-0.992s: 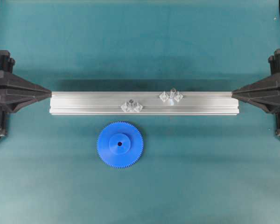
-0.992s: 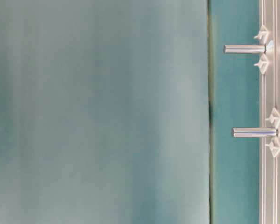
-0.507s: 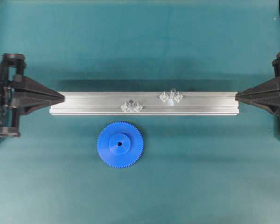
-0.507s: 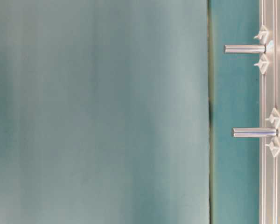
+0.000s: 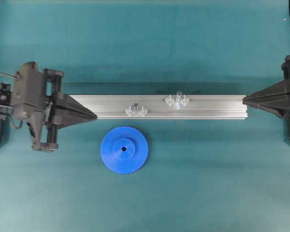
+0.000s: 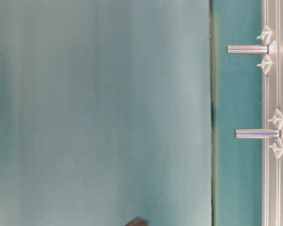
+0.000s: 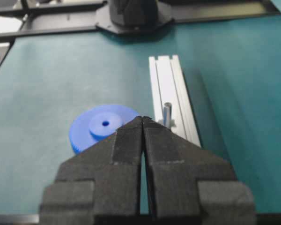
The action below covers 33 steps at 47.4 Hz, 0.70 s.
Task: Find the location of the shaft and insert the large gear.
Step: 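Move the left gripper from rest toward the blue gear, then position the left gripper above the blue gear's hub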
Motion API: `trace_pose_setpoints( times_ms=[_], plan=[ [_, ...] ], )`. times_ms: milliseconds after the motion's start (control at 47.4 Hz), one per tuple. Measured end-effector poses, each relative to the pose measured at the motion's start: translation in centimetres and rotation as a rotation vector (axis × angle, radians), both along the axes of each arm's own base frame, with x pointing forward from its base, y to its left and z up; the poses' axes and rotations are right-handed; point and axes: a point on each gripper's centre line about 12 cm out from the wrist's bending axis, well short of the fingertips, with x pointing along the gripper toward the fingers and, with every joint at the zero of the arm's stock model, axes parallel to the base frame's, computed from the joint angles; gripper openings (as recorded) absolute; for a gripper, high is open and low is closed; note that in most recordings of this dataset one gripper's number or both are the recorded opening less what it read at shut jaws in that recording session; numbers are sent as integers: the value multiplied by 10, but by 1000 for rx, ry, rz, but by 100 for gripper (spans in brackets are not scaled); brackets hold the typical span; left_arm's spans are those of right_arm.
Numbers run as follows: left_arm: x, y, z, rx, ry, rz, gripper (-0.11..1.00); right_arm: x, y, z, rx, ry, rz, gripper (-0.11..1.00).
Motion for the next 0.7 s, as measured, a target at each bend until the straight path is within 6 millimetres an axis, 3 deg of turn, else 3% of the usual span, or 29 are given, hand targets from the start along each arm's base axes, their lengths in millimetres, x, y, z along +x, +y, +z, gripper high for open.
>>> trace_pose_setpoints(
  times_ms=[697],
  plan=[
    [47, -11, -28, 16, 214, -25, -1, -7, 0, -2, 2, -3, -3, -1]
  ],
)
